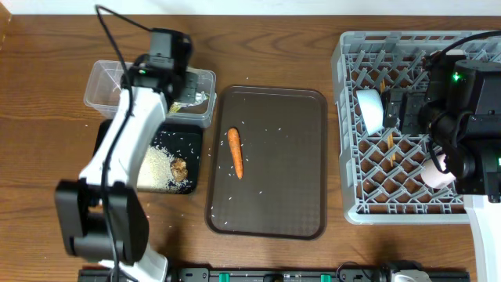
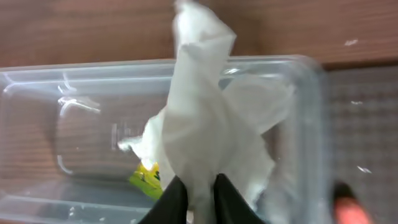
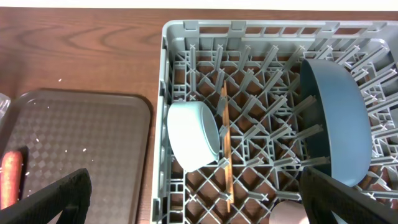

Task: Sort waste into correct bins and load items into the dishwasher rack
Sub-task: 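Carry tissue with left gripper and drop it into clear bin, then move left gripper to carrot on brown tray and grasp it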

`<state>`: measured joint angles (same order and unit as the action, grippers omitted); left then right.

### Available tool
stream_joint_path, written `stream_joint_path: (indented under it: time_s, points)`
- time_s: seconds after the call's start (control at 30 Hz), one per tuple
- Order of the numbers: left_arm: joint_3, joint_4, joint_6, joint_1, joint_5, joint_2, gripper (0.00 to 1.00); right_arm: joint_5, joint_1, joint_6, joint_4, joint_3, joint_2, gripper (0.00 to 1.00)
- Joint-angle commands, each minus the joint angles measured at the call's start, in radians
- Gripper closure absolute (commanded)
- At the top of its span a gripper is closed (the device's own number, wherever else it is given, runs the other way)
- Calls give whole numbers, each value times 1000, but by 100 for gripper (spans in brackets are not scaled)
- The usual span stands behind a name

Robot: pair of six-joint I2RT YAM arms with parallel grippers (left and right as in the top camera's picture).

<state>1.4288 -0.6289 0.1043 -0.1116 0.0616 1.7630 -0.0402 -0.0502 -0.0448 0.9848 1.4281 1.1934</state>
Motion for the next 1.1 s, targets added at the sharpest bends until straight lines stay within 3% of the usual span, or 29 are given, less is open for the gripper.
stream_joint_path:
  time_s: [0.0,0.03,0.1,0.13,0.3,0.4,0.7,0.83,1.07]
  points:
    - [-7,-2,-15,20,-134,12,63,0,-3,-10,3,14,-8,1]
    - [-6,-8,-16,19,-141,4,51,0,-3,-10,3,14,-8,1]
    - [-4,-25,-16,6,-141,-18,4,0,-3,-10,3,14,-8,1]
    - [-3,-38,-16,-5,-141,-32,0,0,-3,-10,3,14,-8,1]
    - [3,-154,-32,-106,-141,-122,3,0,-3,-10,3,14,-8,1]
    - [2,-230,-107,-193,-140,-140,17,0,-3,-10,3,14,-8,1]
    - [-83,-262,-319,-402,-116,-31,31,0,-3,-10,3,14,-8,1]
    - [-90,-243,-415,-418,-33,49,42,0,-3,-10,3,14,-8,1]
    - [-90,-217,-524,-400,-28,193,50,0,-3,-10,3,14,-8,1]
